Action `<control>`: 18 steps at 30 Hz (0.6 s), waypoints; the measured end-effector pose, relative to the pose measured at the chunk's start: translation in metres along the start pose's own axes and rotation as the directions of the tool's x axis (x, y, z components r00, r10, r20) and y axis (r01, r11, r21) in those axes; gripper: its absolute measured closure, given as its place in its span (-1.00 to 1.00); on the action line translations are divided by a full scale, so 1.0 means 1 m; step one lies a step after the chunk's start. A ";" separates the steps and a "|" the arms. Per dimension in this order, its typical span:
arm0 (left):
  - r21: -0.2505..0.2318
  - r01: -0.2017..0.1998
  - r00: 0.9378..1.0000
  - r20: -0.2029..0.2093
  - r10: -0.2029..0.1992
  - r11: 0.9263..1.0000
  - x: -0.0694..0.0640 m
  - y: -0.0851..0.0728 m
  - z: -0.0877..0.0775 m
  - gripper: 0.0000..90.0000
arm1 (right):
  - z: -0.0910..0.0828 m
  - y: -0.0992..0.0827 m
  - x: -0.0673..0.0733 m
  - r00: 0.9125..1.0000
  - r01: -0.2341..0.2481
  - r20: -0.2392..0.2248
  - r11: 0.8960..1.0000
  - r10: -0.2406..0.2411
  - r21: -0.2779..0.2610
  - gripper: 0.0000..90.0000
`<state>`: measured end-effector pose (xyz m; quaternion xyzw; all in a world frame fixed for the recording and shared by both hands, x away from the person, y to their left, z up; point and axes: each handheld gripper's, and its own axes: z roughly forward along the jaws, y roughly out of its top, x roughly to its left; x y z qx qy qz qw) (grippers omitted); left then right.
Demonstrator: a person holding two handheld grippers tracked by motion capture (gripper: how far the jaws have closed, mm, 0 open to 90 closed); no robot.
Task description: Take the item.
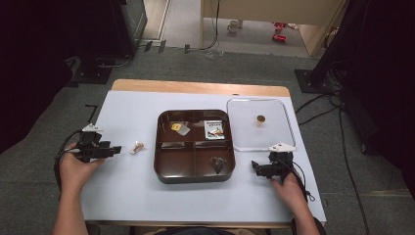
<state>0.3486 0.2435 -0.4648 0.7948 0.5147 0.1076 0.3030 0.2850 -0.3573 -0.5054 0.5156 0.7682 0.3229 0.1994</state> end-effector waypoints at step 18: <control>-0.018 -0.086 0.995 -0.056 0.085 0.996 0.005 -0.015 0.005 -0.23 | 0.000 0.000 0.000 1.000 0.001 0.001 1.000 -0.001 0.000 -1.00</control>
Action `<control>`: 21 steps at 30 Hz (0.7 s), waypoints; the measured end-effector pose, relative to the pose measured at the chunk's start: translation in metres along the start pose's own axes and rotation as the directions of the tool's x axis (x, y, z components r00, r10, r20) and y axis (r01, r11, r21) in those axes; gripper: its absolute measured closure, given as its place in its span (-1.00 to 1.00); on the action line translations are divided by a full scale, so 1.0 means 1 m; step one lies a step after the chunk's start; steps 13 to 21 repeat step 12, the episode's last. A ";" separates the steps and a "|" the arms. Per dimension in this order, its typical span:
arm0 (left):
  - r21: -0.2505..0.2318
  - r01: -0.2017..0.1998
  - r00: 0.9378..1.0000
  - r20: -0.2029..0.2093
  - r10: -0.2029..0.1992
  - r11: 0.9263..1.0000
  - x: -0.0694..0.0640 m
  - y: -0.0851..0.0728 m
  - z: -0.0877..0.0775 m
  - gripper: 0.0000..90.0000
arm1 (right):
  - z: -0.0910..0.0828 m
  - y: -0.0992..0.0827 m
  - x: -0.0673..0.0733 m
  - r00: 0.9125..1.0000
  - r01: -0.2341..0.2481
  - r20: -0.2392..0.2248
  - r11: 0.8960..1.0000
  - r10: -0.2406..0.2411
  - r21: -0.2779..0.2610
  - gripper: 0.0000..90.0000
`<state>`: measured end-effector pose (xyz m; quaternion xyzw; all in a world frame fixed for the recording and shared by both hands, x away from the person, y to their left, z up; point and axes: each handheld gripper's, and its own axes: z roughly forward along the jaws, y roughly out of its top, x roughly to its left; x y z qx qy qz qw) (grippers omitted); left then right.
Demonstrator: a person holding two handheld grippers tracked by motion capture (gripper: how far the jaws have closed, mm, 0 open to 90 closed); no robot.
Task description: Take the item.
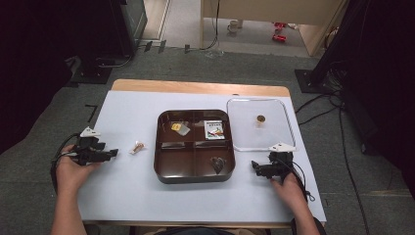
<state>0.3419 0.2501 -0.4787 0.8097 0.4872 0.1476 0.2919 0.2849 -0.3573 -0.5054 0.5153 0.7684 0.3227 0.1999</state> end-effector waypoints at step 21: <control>-0.068 -0.006 0.999 -0.040 0.004 0.998 -0.009 -0.010 0.003 -0.42 | 0.000 0.000 0.000 1.000 0.000 0.000 1.000 0.000 0.000 -1.00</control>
